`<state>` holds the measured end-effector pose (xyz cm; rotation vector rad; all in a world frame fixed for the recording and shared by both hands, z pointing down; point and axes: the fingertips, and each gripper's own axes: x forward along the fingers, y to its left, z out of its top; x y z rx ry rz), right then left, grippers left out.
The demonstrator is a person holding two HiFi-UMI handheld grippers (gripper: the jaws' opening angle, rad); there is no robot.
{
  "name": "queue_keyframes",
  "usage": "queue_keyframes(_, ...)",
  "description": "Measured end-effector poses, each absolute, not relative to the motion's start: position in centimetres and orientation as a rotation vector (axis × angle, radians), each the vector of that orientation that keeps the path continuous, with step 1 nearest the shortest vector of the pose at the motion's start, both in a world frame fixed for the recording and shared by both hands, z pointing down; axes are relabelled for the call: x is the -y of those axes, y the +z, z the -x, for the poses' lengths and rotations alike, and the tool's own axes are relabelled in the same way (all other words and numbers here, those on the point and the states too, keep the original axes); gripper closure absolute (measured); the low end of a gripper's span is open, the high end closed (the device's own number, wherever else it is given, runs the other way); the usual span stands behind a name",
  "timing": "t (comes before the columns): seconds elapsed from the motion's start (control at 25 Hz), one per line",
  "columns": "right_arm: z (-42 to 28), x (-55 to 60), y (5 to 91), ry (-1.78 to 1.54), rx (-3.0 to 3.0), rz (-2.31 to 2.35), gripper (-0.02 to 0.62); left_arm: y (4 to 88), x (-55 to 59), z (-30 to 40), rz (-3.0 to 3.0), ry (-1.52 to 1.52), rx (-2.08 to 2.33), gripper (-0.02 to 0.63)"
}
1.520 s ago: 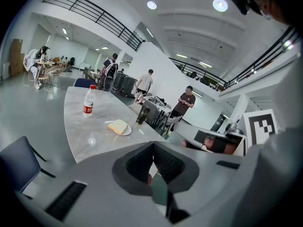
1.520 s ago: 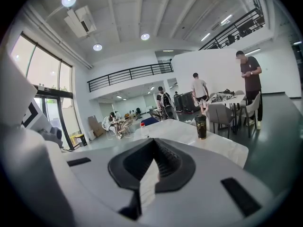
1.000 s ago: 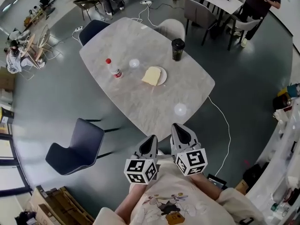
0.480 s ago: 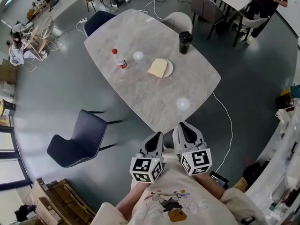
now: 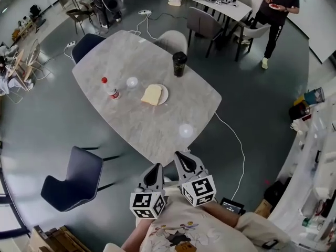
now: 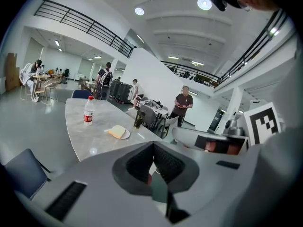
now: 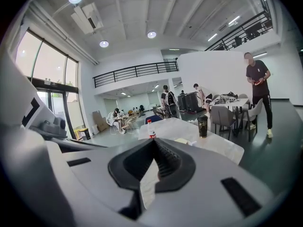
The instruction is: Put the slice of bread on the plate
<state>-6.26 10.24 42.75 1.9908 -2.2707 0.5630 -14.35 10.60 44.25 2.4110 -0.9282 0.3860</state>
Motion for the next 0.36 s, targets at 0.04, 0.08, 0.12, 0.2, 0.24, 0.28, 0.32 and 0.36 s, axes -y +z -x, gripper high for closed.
queue_keyframes(0.04,6.0,-10.3,42.7,0.558,2.269,-1.991,0.591,44.3,-10.7,14.0,-2.415,0.385,0.922,0.595)
queue_keyframes(0.08,5.8,-10.4,42.7,0.555,2.266,-1.994,0.591,44.3,-10.8,13.6,-2.419,0.385,0.916,0.595)
queue_keyframes(0.12,5.5,-10.5,42.6,0.553,2.261,-2.000,0.591,44.3,-10.8,13.3,-2.424,0.385,0.909,0.595)
queue_keyframes(0.2,4.9,-10.7,42.6,0.551,2.250,-2.015,0.591,44.2,-10.8,12.7,-2.431,0.386,0.896,0.595)
queue_keyframes(0.24,4.6,-10.9,42.6,0.552,2.242,-2.025,0.591,44.2,-11.0,12.4,-2.433,0.388,0.888,0.595)
queue_keyframes(0.28,4.2,-11.2,42.7,0.557,2.231,-2.036,0.591,44.3,-11.2,12.2,-2.433,0.392,0.879,0.595)
queue_keyframes(0.32,3.9,-11.5,42.8,0.564,2.219,-2.046,0.591,44.4,-11.4,12.0,-2.432,0.398,0.871,0.595)
queue_keyframes(0.36,3.6,-11.9,42.9,0.573,2.207,-2.057,0.591,44.4,-11.7,11.9,-2.430,0.404,0.863,0.595)
